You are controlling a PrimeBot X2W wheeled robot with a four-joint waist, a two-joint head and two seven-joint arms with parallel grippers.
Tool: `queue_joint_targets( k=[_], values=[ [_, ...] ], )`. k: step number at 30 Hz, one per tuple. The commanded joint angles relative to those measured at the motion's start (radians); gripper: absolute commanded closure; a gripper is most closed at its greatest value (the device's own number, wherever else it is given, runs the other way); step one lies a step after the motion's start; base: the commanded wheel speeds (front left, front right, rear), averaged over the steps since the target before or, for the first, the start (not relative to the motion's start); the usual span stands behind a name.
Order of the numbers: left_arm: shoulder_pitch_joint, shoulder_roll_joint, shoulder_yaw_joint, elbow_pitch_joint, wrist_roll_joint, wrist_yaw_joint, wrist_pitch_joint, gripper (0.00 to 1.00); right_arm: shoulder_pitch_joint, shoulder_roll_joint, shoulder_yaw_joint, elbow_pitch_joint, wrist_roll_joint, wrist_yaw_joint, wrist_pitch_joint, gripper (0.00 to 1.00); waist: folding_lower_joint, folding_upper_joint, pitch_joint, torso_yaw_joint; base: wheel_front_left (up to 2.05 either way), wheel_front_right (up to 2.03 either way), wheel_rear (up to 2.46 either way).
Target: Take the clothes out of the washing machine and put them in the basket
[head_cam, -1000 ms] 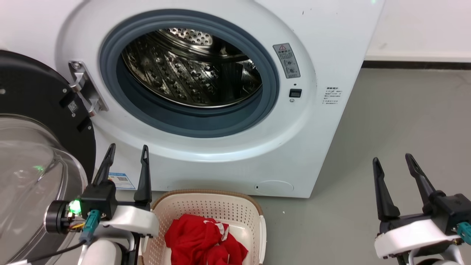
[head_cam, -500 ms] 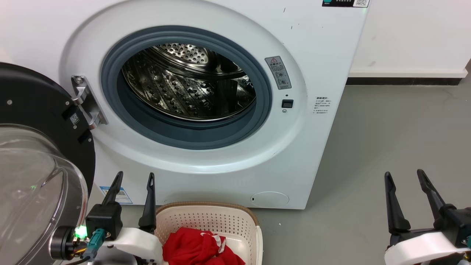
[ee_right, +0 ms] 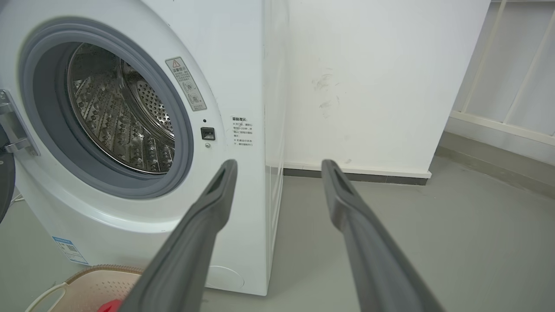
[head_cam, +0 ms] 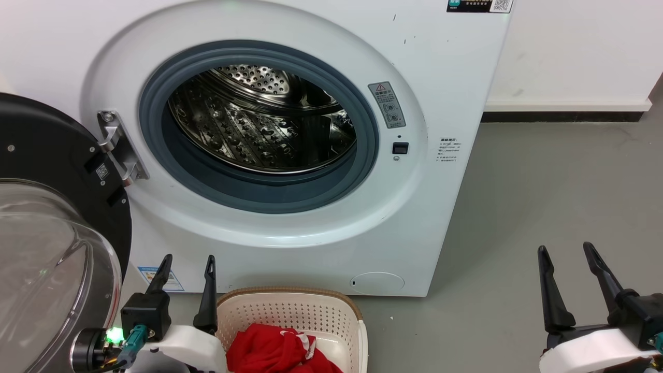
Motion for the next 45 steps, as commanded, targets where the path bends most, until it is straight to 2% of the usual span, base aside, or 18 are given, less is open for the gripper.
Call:
queue_joint_targets(
  k=[1, 19, 20, 23, 45],
  values=[
    [-0.008, 0.001, -0.001, 0.002, -0.006, 0.005, -0.007, 0.00, 0.013, 0.000, 0.001, -0.004, 0.006, -0.001, -0.001, 0.00, 0.0000, 0.0000, 0.000, -0.001, 0.00, 0.00, 0.00],
    [-0.012, 0.007, -0.002, 0.005, -0.020, 0.022, -0.018, 0.00, 0.016, 0.000, 0.002, 0.006, 0.025, -0.001, -0.005, 0.00, 0.0000, 0.0000, 0.003, -0.002, 0.00, 0.00, 0.00],
    [-0.001, 0.004, -0.004, 0.011, -0.016, 0.017, -0.015, 1.00, 0.007, 0.000, 0.002, 0.009, 0.026, 0.000, 0.001, 1.00, 0.0000, 0.0000, 0.003, -0.003, 0.00, 0.00, 0.00],
    [0.004, -0.003, 0.001, 0.034, -0.035, 0.013, -0.009, 1.00, 0.012, 0.001, 0.006, 0.029, 0.045, 0.000, -0.001, 1.00, 0.0000, 0.0000, 0.003, -0.003, 0.00, 0.00, 0.00],
    [-0.029, -0.042, 0.063, 0.068, -0.417, -0.043, 0.056, 1.00, -0.055, -0.020, 0.017, 0.126, 0.482, 0.000, 0.027, 1.00, 0.0000, 0.0000, 0.007, -0.003, 0.00, 0.00, 0.00]
  ],
)
